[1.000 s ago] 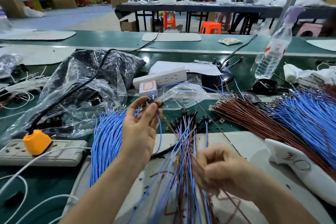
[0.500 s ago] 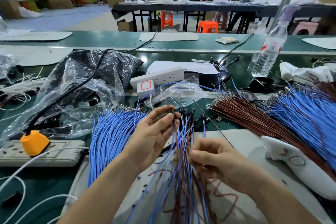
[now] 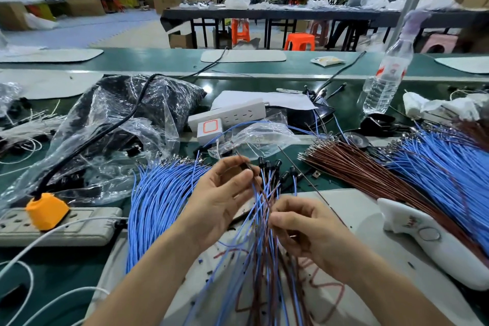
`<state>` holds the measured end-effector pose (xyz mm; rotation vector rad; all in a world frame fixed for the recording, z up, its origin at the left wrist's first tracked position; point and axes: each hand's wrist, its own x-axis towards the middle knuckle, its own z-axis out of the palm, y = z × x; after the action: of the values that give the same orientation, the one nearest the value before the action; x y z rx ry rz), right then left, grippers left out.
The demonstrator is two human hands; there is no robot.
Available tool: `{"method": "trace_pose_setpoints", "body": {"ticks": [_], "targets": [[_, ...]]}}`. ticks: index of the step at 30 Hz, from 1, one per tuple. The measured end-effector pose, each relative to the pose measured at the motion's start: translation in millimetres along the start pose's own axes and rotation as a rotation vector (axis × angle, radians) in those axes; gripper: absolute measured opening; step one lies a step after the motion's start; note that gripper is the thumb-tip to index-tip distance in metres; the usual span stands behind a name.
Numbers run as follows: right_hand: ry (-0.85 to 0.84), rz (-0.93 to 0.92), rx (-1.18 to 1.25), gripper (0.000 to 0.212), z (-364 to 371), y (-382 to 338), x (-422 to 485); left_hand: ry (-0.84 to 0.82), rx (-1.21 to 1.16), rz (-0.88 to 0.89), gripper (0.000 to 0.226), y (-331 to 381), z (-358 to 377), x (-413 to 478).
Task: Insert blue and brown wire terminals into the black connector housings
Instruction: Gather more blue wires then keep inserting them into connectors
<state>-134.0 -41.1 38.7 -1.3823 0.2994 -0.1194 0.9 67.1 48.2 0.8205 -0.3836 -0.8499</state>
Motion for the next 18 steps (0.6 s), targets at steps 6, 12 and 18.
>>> {"method": "trace_pose_setpoints", "body": {"ticks": [6, 12, 18], "targets": [[0.021, 0.004, -0.115, 0.021, -8.4, -0.6, -0.1, 0.154, -0.001, 0.245, 0.037, 0.9, -5.6, 3.7], [0.283, -0.311, -0.341, 0.014, -10.3, 2.8, 4.2, -0.055, 0.705, 0.622, 0.032, -11.9, 1.6, -7.1], [0.354, -0.571, -0.360, 0.006, -0.9, 11.8, 3.5, -0.235, 0.839, 0.642, 0.039, -17.5, 9.0, -15.7]]}}
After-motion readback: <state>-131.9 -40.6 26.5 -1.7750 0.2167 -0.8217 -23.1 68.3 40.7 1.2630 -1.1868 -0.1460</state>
